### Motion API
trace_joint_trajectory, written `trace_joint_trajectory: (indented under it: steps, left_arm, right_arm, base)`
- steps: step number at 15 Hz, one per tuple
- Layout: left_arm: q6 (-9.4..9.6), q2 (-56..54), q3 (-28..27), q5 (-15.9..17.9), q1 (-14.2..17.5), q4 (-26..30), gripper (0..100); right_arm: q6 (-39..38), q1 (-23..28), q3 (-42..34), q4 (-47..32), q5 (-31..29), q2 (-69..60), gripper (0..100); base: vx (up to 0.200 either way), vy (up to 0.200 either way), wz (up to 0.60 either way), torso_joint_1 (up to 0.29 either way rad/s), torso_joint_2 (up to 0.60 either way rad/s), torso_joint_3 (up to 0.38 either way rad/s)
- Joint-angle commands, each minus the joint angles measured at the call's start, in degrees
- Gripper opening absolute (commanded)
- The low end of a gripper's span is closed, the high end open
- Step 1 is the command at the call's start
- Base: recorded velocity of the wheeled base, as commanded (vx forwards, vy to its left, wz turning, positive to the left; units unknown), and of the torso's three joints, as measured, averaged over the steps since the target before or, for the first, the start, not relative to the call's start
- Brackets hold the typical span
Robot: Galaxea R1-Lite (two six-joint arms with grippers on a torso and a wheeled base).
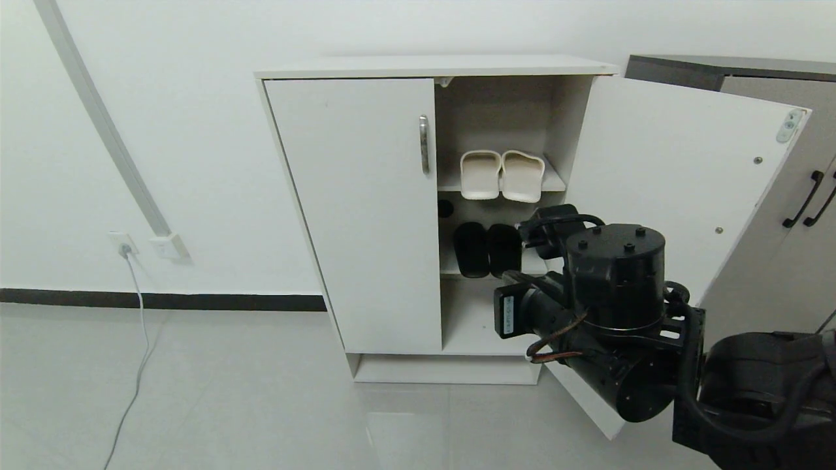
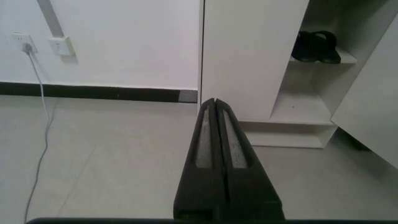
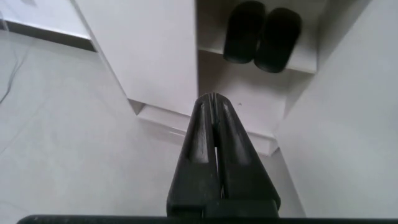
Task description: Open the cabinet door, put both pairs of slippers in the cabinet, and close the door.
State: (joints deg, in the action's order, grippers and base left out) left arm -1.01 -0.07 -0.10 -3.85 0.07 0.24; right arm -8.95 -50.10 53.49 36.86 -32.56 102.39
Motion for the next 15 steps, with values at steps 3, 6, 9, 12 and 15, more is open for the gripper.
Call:
trace_joint_trajectory:
  steps: [3, 6, 9, 12, 15]
  left_arm:
    - [-0.04, 0.07, 0.01, -0.01, 0.01, 0.02, 0]
    - [-0.04, 0.07, 0.01, -0.01, 0.01, 0.02, 0]
    - [-0.04, 0.07, 0.01, -0.01, 0.01, 0.02, 0]
    - [0.05, 0.07, 0.01, -0.01, 0.01, 0.02, 0]
    - [0.05, 0.07, 0.01, 0.07, 0.01, 0.02, 0]
  right_arm:
    - [0.33, 0.18, -0.49, -0.04, -0.05, 0.71, 0]
    - [0.42, 0.18, -0.67, -0.04, 0.04, 0.88, 0]
    - [0.42, 0.18, -0.76, 1.28, 0.04, 1.59, 0]
    - [0.42, 0.18, -1.02, 1.46, -0.05, 1.50, 0]
    - [0.51, 0.18, -1.02, 1.46, -0.05, 1.50, 0]
  base:
    - [0.000, 0.000, 0.00, 0.000, 0.00, 0.000]
    - [0.000, 0.000, 0.00, 0.000, 0.00, 0.000]
    - [0.000, 0.000, 0.00, 0.000, 0.00, 0.000]
    - [0.000, 0.000, 0.00, 0.000, 0.00, 0.000]
    - [0.000, 0.000, 0.00, 0.000, 0.00, 0.000]
